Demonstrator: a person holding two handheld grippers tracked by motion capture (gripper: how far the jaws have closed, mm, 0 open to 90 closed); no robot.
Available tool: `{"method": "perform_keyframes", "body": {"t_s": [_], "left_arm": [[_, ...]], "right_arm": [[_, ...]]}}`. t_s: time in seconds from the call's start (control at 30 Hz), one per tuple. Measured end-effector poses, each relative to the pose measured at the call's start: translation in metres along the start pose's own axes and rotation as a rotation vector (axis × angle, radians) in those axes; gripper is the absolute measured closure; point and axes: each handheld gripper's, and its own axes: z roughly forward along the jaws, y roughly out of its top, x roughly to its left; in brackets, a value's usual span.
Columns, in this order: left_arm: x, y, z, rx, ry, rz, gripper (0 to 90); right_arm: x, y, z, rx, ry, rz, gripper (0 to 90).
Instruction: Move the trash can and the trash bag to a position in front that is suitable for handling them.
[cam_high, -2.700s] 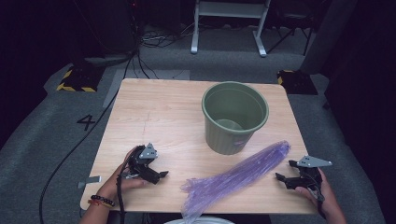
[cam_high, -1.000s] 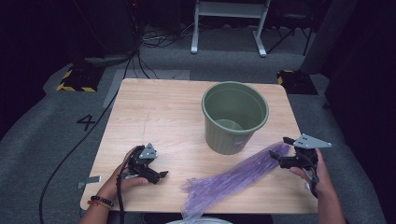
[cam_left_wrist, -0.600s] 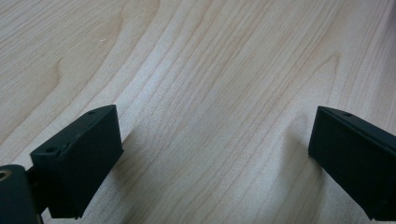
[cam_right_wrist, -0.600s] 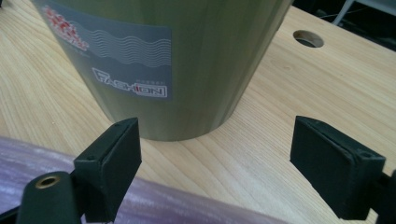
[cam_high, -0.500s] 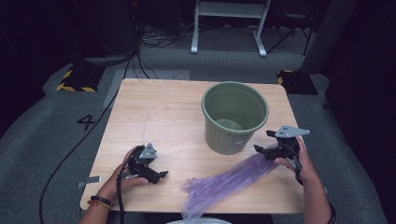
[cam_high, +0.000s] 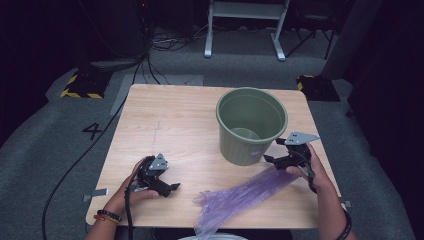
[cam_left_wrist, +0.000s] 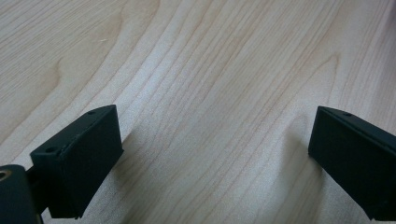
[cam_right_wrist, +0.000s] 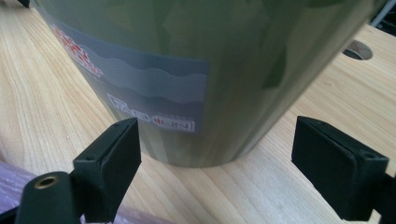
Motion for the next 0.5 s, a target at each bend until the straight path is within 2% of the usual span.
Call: {"method": "perform_keyframes", "body": {"t_s": [0.5], "left_arm": [[0.0000,0.0000,0.0000,0.000,0.000,-0.001,2.5]], "right_arm": [[0.0076,0.0077,0.0096,-0.005,0.013,-0.018,15.7]]}}
